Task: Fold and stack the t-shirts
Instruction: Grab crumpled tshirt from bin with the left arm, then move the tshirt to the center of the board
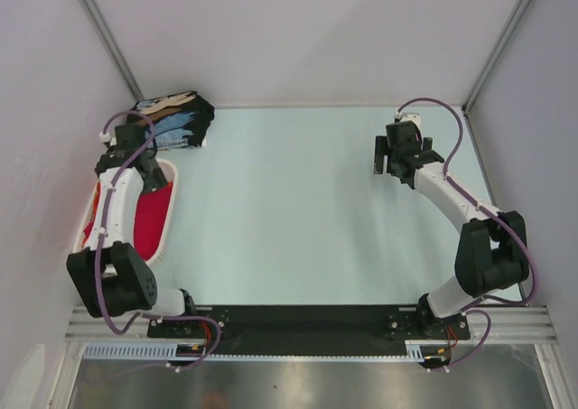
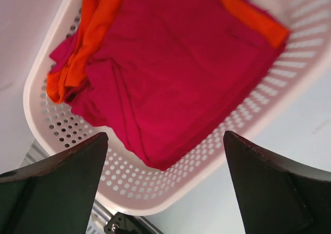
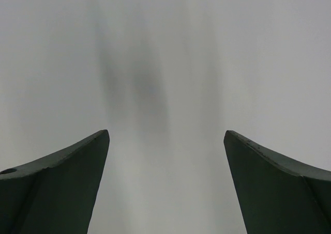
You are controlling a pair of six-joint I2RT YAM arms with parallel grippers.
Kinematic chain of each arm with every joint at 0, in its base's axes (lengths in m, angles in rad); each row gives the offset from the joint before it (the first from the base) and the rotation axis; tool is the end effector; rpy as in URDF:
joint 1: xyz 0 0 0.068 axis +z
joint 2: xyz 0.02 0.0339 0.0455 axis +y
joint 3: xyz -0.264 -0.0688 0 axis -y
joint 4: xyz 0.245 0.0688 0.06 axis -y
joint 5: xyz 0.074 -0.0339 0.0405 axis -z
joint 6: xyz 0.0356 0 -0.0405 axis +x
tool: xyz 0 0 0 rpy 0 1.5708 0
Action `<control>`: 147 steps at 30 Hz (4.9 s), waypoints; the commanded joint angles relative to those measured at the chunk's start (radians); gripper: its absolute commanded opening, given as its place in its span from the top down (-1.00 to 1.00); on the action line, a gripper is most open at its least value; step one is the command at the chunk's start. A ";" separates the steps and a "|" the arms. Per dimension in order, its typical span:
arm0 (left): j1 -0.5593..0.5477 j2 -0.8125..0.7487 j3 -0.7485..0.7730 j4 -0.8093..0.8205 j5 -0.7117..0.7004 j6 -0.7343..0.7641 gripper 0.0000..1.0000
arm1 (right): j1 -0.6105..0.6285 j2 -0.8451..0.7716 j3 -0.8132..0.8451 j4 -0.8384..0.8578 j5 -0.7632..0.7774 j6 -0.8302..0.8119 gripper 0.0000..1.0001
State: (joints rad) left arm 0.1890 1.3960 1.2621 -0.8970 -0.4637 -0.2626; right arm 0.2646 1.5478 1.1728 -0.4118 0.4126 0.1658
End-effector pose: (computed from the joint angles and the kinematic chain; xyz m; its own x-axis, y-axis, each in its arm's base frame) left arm 0.2713 0.0681 0.3094 -0.7114 -0.3725 -0.5960 -0.5991 0.7648 0.2370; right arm 0.3311 0.0749 0.2680 -0.6685 -0.0245 -0.7433 0.1461 0.9757 -0.1635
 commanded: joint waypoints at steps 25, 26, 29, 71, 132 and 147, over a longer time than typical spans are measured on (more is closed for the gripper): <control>0.368 -0.015 -0.207 0.208 0.286 0.011 -0.99 | 0.009 0.060 0.024 0.033 -0.093 -0.006 -0.99; 0.371 -0.017 -0.211 0.208 0.245 0.002 -0.99 | 0.010 0.063 0.024 0.033 -0.095 -0.005 -1.00; 0.379 0.059 -0.195 0.182 0.198 -0.020 -0.99 | 0.010 0.077 0.033 0.034 -0.107 -0.009 -0.99; -0.236 -0.507 -0.009 0.374 0.735 -0.345 1.00 | 0.008 -0.020 -0.099 0.033 -0.155 0.021 -1.00; -0.913 0.876 0.931 -0.003 1.144 -0.119 -0.99 | -0.208 -0.261 -0.193 0.005 -0.027 0.018 -0.99; -0.570 0.244 0.129 0.293 0.893 -0.161 -0.99 | -0.097 -0.157 -0.067 0.028 -0.150 0.093 -0.96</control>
State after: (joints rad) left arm -0.4187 1.6581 1.4765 -0.6121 0.4976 -0.4404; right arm 0.1280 1.3769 1.0729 -0.3920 0.2729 0.2356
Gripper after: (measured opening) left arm 0.996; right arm 0.985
